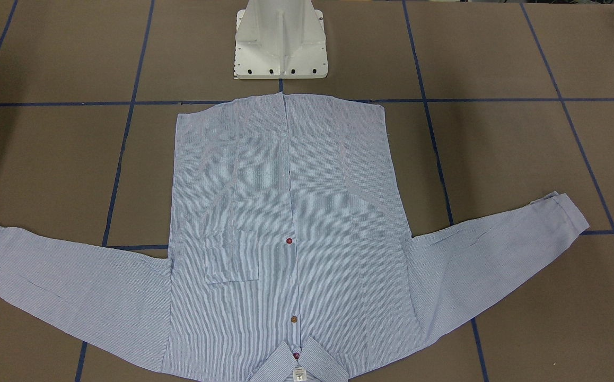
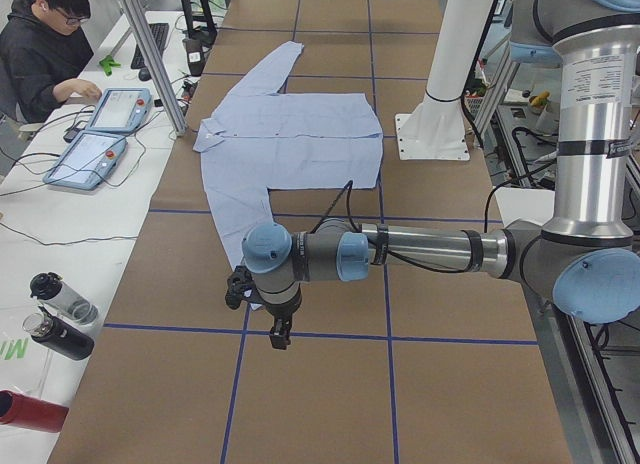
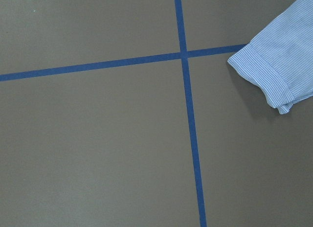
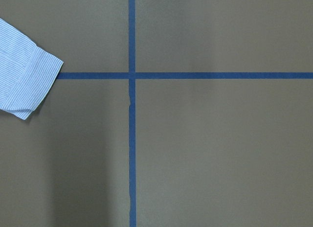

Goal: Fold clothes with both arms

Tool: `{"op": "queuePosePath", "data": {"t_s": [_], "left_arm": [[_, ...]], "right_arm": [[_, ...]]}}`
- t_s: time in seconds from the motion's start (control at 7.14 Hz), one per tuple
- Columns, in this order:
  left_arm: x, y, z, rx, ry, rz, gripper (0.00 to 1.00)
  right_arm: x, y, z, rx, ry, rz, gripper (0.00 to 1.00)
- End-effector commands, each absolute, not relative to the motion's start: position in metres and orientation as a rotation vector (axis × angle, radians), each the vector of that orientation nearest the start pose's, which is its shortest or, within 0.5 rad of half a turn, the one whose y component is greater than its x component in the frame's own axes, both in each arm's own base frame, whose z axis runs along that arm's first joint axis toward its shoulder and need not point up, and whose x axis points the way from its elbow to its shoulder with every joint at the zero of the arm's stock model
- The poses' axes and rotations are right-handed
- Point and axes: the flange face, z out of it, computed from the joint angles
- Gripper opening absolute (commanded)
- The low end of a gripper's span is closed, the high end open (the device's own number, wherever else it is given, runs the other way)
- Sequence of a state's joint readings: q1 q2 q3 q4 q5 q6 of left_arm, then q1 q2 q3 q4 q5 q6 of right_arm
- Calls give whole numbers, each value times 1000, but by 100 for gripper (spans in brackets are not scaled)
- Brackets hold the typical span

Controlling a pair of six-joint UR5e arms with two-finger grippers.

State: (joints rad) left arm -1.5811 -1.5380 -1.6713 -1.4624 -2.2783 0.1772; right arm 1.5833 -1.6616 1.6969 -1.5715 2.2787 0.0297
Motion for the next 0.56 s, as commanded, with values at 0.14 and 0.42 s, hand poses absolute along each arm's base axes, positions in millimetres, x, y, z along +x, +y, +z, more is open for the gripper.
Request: {"op": "queuePosePath", "data": {"t_s": [0.14, 0.42], "left_arm": [[-77, -506, 610, 91, 655, 179, 100], [-79, -533, 574, 193, 647, 207, 100]], "right_arm": [[51, -488, 613, 71, -726, -40, 100], [21, -519, 590, 94, -739, -92, 100]]}}
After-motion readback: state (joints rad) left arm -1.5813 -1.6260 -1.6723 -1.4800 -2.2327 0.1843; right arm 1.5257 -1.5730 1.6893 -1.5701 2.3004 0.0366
